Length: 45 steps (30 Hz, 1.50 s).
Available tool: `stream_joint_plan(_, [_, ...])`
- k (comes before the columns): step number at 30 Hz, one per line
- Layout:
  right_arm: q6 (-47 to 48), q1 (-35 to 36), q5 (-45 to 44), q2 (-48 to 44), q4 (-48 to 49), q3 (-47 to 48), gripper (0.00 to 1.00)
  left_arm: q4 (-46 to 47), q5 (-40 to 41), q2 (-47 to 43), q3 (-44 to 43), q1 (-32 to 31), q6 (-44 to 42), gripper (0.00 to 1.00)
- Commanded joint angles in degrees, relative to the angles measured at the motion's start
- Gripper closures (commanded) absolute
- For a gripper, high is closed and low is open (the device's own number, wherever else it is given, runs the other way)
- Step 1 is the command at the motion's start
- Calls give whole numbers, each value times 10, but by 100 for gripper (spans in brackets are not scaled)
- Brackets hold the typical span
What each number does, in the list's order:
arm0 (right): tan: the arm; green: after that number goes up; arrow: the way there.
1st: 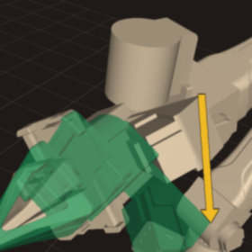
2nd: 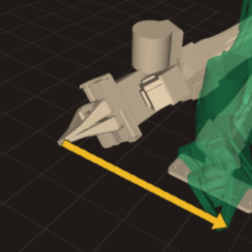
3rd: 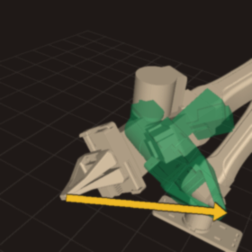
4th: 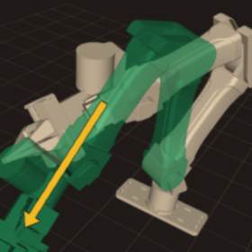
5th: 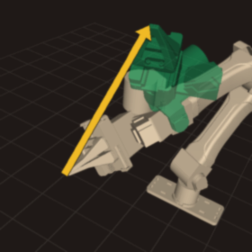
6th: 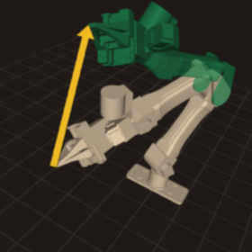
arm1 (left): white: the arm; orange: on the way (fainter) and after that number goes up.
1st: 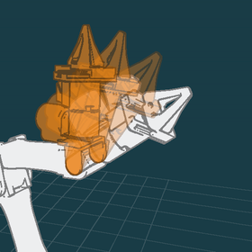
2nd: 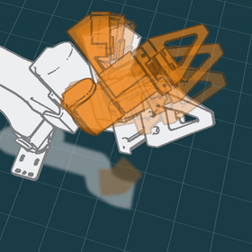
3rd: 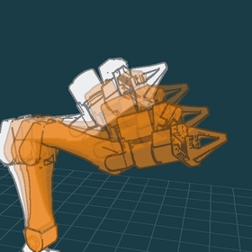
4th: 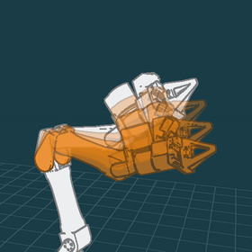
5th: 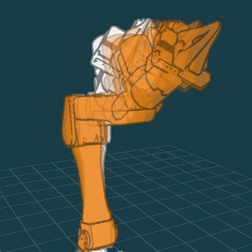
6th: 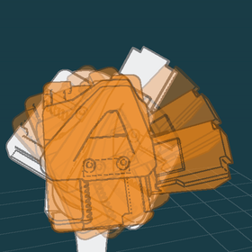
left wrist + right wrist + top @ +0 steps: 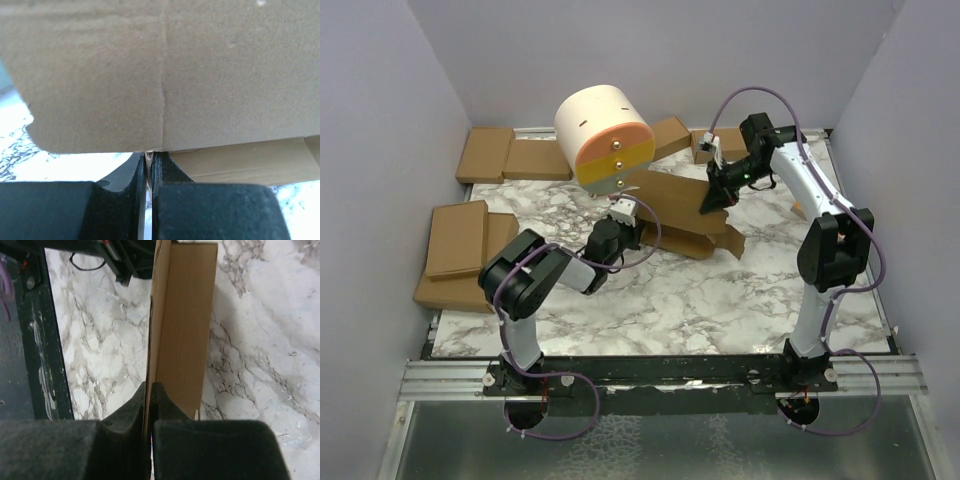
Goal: Fold the paper box
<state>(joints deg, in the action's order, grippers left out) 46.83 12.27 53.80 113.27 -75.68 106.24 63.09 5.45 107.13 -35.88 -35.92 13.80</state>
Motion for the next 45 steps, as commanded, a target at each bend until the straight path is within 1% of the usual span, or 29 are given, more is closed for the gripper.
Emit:
stream_joint_plan(1, [-115, -2, 39, -54, 105, 18, 98, -206, -74, -61, -35, 2, 23, 100])
stream_joint_plan(5, [-155, -4, 45, -71, 152, -26, 98, -361, -104, -95, -72, 12, 20, 100])
stream_joint_plan(9, [-184, -11, 64, -76, 190, -65, 98, -511, -112, -123, -125, 17, 3, 100])
stream_joint_plan(12, [-194, -17, 76, -75, 205, -88, 98, -590, -112, -131, -154, 22, -6, 100])
stream_joint_plan(16, [-207, -21, 95, -94, 239, -139, 98, -647, -96, -140, -172, 27, -3, 100])
stream_joint_plan(21, [-231, -21, 136, -132, 298, -207, 99, -668, -86, -133, -187, 34, 2, 99])
stream_joint_plan(23, [-244, -21, 142, -142, 319, -229, 99, -670, -79, -128, -192, 34, 4, 95])
stream_joint_plan(30, [-287, -21, 154, -153, 376, -289, 99, -667, -65, -117, -194, 35, 3, 88])
stream_joint_plan(33, [-304, -21, 153, -153, 394, -301, 99, -658, -58, -118, -188, 35, 2, 86])
stream_joint_plan(37, [-321, -21, 149, -154, 410, -308, 99, -642, -53, -125, -178, 34, -1, 80])
stream_joint_plan(43, [-335, -21, 143, -157, 424, -314, 99, -628, -54, -135, -160, 34, -16, 79])
stream_joint_plan(45, [-337, -21, 137, -159, 427, -315, 99, -627, -53, -137, -156, 34, -20, 80])
